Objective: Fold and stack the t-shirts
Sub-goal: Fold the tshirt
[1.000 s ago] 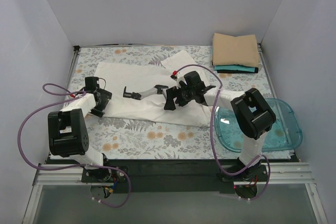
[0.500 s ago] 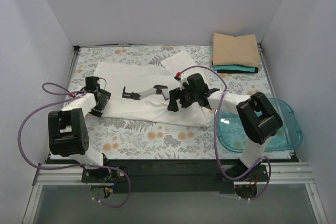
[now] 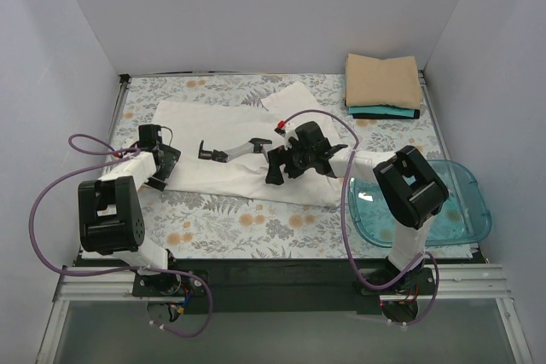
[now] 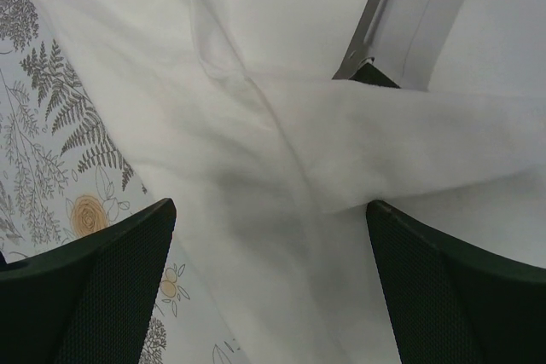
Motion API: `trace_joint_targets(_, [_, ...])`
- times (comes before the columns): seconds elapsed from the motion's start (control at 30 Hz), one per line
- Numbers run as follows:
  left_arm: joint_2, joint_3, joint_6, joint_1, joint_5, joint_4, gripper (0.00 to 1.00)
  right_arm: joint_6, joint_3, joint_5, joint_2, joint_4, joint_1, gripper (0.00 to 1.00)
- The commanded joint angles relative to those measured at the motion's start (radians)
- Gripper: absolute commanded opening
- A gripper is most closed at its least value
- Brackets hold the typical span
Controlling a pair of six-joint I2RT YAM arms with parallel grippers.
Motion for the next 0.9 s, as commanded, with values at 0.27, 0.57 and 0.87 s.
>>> trace_joint_targets(0.27, [-0.014, -0.032, 0.027, 0.005, -0.007, 0.015, 0.78, 0.042, 0.162, 0.032, 0.11, 0.078, 0.009, 0.98])
trace_joint_targets(0.57, [-0.028, -0.039, 0.034, 0.005, -0.007, 0.017, 0.78, 0.057, 0.379, 0.09, 0.247, 0.145, 0.007, 0.98])
trace_joint_targets(0.87, [-0.072, -0.052, 0.052, 0.005, -0.01, 0.017, 0.79, 0.02, 0.274, 0.13, 0.082, 0.138, 0.006, 0.98])
